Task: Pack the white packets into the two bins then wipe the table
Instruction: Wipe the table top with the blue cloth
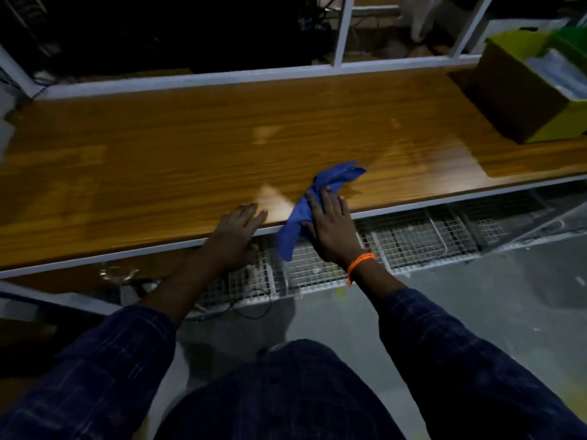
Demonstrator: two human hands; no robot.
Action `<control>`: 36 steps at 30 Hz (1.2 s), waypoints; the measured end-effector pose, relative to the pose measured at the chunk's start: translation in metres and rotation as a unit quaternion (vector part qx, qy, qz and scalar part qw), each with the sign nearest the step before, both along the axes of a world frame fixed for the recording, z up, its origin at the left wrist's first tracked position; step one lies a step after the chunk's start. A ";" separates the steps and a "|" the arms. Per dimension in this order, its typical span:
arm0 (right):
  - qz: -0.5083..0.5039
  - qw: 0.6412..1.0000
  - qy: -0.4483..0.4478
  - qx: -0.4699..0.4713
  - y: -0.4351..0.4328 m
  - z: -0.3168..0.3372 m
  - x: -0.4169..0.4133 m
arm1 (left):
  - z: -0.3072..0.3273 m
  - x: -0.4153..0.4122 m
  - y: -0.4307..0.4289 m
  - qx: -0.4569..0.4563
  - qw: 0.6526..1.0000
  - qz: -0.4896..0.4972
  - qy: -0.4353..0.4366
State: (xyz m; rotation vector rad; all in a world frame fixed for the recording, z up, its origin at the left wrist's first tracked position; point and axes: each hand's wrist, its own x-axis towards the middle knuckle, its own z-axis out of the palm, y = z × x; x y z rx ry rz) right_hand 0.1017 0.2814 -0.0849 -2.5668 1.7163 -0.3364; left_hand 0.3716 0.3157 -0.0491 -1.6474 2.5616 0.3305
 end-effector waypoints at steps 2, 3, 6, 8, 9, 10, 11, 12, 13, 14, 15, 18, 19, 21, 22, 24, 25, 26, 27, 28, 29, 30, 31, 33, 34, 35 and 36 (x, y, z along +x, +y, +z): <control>-0.020 1.000 -0.002 -0.020 0.004 -0.003 0.010 | -0.003 0.023 0.006 0.008 1.000 -0.014 0.009; -0.044 0.999 -0.005 -0.025 0.007 -0.007 0.012 | -0.004 0.034 0.009 0.008 1.000 -0.019 0.005; -0.160 0.985 -0.063 -0.020 0.025 -0.017 0.035 | -0.011 0.075 0.025 -0.006 0.999 -0.028 0.032; -0.199 0.975 -0.096 -0.023 0.041 -0.017 0.076 | -0.012 0.107 0.044 -0.017 0.998 -0.019 0.049; -0.183 0.979 -0.087 -0.026 0.047 -0.017 0.104 | -0.014 0.126 0.053 -0.029 0.998 -0.017 0.055; -0.150 0.986 -0.071 -0.027 0.053 -0.017 0.136 | -0.013 0.146 0.062 -0.041 0.997 -0.015 0.059; -0.114 0.991 -0.059 -0.023 0.058 -0.015 0.172 | -0.014 0.168 0.072 -0.052 0.997 -0.012 0.058; -0.084 0.995 -0.052 -0.019 0.062 -0.015 0.210 | -0.016 0.191 0.080 -0.063 0.996 -0.009 0.055; -0.059 0.997 -0.051 -0.013 0.067 -0.015 0.248 | -0.018 0.216 0.089 -0.068 0.997 -0.007 0.046; -0.040 0.998 -0.052 -0.006 0.074 -0.014 0.285 | -0.018 0.240 0.099 -0.067 0.997 -0.002 0.032; -0.025 0.998 -0.051 0.002 0.081 -0.013 0.321 | -0.016 0.266 0.108 -0.062 0.998 0.008 0.017; 0.002 0.999 -0.039 0.012 0.097 -0.004 0.406 | -0.005 0.340 0.132 -0.044 0.997 0.065 -0.015; 0.010 0.999 -0.036 0.020 0.101 -0.002 0.425 | -0.001 0.364 0.138 -0.035 0.996 0.080 -0.022; 0.018 1.000 -0.015 0.016 0.105 -0.003 0.439 | 0.004 0.412 0.146 -0.026 0.994 0.107 -0.027; 0.018 1.000 -0.003 0.005 0.106 -0.005 0.437 | 0.006 0.433 0.149 -0.022 0.992 0.120 -0.037; 0.001 1.000 0.017 -0.008 0.104 -0.007 0.419 | 0.009 0.462 0.152 -0.007 0.989 0.133 -0.067; -0.018 1.000 0.020 -0.012 0.104 -0.006 0.409 | 0.009 0.469 0.154 -0.004 0.987 0.142 -0.080; -0.043 0.999 0.017 -0.010 0.104 -0.005 0.402 | 0.008 0.472 0.158 -0.005 0.984 0.160 -0.081; -0.071 0.997 0.016 -0.003 0.105 -0.003 0.399 | 0.007 0.471 0.161 -0.015 0.981 0.180 -0.064; -0.094 0.995 0.021 0.005 0.105 -0.003 0.400 | 0.004 0.469 0.164 -0.022 0.980 0.196 -0.034; -0.107 0.994 0.027 0.012 0.106 -0.001 0.407 | 0.002 0.468 0.164 -0.016 0.979 0.203 -0.002; -0.107 0.994 0.033 0.015 0.108 0.000 0.418 | 0.001 0.466 0.165 -0.004 0.978 0.207 0.026; -0.096 0.994 0.039 0.017 0.110 0.000 0.431 | -0.002 0.466 0.165 0.006 0.976 0.211 0.057; -0.054 0.997 0.043 0.027 0.113 0.002 0.468 | -0.004 0.471 0.166 0.009 0.963 0.226 0.147; -0.029 0.998 0.043 0.033 0.114 0.004 0.490 | -0.006 0.476 0.166 0.009 0.950 0.235 0.204; -0.005 0.998 0.042 0.039 0.116 0.006 0.512 | -0.007 0.482 0.164 0.008 0.933 0.246 0.261; 0.017 0.998 0.040 0.046 0.117 0.007 0.536 | -0.010 0.490 0.162 0.021 0.912 0.265 0.311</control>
